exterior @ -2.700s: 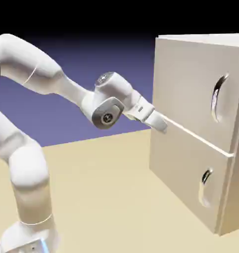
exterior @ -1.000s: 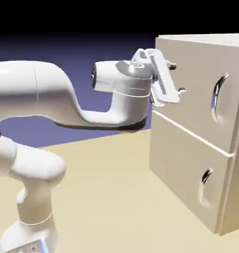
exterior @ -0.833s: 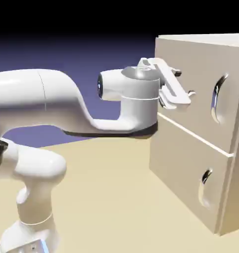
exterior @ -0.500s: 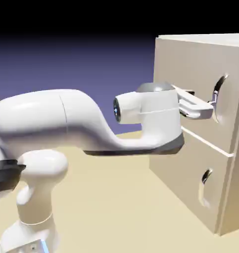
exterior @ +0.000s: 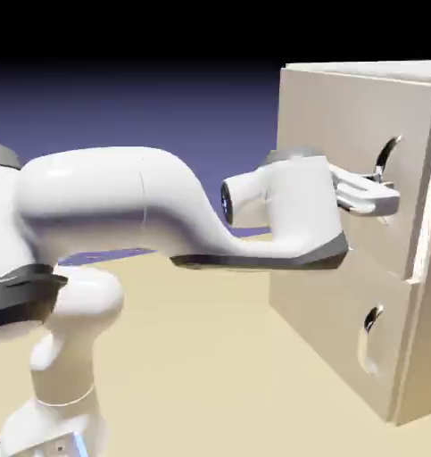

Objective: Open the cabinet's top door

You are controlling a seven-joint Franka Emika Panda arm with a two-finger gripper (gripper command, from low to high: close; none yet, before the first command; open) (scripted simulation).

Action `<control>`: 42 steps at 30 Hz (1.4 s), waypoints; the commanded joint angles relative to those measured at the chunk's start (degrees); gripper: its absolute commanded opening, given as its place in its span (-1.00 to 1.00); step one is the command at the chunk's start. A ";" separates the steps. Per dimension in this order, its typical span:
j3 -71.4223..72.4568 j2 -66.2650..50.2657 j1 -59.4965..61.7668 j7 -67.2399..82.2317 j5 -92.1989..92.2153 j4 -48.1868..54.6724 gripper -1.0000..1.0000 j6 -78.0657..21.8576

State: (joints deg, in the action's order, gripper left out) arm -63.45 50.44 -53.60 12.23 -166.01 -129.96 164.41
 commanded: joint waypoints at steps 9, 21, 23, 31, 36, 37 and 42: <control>14.83 1.94 18.68 3.68 11.63 -14.32 -1.00 -7.38; 38.88 14.28 40.50 14.31 37.85 -33.16 -1.00 -16.83; 42.55 16.87 42.59 16.41 42.83 -35.48 -1.00 -18.18; 56.09 26.80 45.97 24.87 62.76 -42.32 -1.00 -24.69; 64.98 31.88 44.47 29.41 75.22 -44.80 -1.00 -30.85; 66.92 32.68 43.90 30.16 77.71 -45.10 -1.00 -32.33; 77.22 34.95 40.48 32.70 89.70 -45.36 -1.00 -40.48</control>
State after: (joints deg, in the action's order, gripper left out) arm 13.78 85.40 -13.12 44.93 -76.35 -175.31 123.86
